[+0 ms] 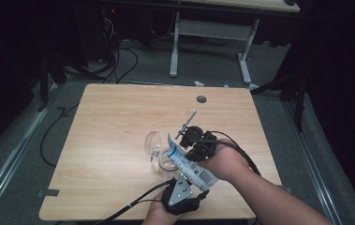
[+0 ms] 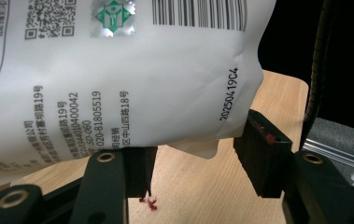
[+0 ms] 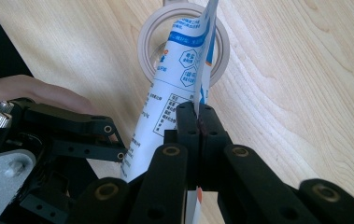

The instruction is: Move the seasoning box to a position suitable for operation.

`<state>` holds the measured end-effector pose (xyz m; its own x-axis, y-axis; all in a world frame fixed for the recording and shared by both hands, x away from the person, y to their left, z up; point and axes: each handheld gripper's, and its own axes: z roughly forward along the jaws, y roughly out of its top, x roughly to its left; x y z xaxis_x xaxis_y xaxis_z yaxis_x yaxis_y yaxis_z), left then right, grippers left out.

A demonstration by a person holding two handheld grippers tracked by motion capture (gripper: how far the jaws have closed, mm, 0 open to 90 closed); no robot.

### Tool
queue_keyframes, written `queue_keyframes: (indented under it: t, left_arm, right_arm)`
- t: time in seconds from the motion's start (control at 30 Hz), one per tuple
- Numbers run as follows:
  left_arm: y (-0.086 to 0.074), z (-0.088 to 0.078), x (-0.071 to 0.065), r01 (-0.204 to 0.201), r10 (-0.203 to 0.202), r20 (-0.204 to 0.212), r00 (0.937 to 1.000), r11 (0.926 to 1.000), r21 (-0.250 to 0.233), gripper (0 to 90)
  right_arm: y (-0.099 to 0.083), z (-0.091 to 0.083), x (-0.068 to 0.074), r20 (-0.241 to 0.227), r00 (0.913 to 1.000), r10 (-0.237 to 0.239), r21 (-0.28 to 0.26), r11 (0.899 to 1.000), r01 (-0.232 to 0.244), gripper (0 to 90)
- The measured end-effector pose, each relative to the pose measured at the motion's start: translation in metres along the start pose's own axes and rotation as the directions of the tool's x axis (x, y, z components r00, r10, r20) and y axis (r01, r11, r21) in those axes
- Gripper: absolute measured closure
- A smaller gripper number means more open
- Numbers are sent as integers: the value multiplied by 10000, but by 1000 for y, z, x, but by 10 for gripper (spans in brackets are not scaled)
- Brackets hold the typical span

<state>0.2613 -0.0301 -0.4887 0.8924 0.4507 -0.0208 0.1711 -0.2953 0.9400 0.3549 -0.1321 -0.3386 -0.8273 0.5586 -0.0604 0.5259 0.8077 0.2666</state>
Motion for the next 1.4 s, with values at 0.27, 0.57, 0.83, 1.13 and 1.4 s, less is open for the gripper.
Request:
queue_keyframes:
  t: [0.27, 0.57, 0.83, 1.13, 1.4]
  left_arm:
    - [2, 0, 0, 33, -33, 12, 10000, 10000, -55, 503]
    - [5, -1, 0, -18, 18, -4, 10000, 9999, -122, 504]
    - [6, -1, 1, -64, 64, -44, 10000, 9998, -178, 506]
    - [6, -2, 1, -77, 76, -66, 9999, 9997, -237, 509]
    - [7, -3, 1, -79, 76, -108, 9999, 9996, -262, 509]
  right_arm:
    - [2, -1, -1, 34, 10000, -51, 82, 10000, 50, 900]
    - [5, -2, 0, 98, 9999, -52, 147, 9999, 50, 900]
    - [7, -1, 0, 110, 9999, -133, 155, 9998, 132, 900]
    - [9, -3, 1, 166, 9997, -180, 159, 9997, 178, 900]
    - [10, -3, 1, 189, 9996, -219, 180, 9996, 216, 900]
